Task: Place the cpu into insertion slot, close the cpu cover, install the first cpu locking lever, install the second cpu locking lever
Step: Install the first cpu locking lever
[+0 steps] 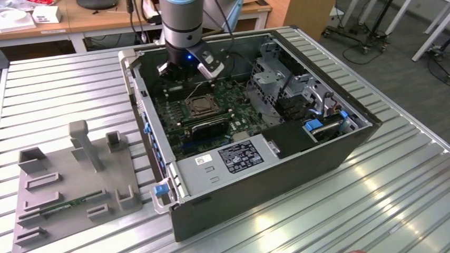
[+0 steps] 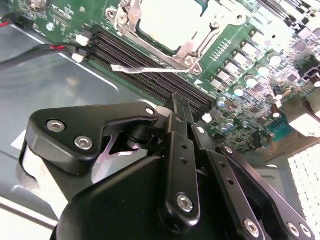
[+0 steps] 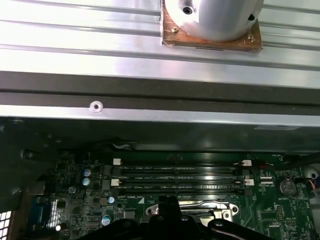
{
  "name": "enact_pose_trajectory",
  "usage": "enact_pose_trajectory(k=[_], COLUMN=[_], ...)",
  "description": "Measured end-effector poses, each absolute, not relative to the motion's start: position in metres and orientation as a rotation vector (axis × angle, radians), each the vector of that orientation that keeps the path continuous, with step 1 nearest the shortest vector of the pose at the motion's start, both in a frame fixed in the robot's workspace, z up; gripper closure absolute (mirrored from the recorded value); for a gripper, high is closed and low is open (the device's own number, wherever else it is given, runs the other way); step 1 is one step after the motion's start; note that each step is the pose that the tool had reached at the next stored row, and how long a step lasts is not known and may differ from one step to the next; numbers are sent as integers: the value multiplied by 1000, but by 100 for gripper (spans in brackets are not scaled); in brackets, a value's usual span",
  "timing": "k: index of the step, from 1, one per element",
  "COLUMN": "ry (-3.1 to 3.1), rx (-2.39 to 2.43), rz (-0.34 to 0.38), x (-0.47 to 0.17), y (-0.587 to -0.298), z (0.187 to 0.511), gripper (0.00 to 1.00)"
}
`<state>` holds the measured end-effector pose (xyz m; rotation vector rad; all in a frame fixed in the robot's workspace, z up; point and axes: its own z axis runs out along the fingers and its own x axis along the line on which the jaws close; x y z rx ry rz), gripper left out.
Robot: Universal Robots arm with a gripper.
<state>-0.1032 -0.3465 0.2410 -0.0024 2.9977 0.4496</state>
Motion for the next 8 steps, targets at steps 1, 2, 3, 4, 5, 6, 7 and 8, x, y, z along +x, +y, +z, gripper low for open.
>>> enact_pose_trajectory(k=[1, 2, 3, 4, 5, 6, 7, 8], ry=[2998, 2998, 2998, 2998, 2998, 2998, 2998, 2999], rx=[-2, -2, -2, -2, -2, -2, -2, -2], rz=[450, 450, 450, 450, 450, 450, 450, 450], x=[-102, -102, -102, -102, -102, -102, -102, -101], y=[-347, -347, -347, -347, -347, -347, -346, -346], z=[241, 241, 241, 241, 241, 241, 241, 240], gripper=[89, 89, 89, 89, 89, 89, 89, 89])
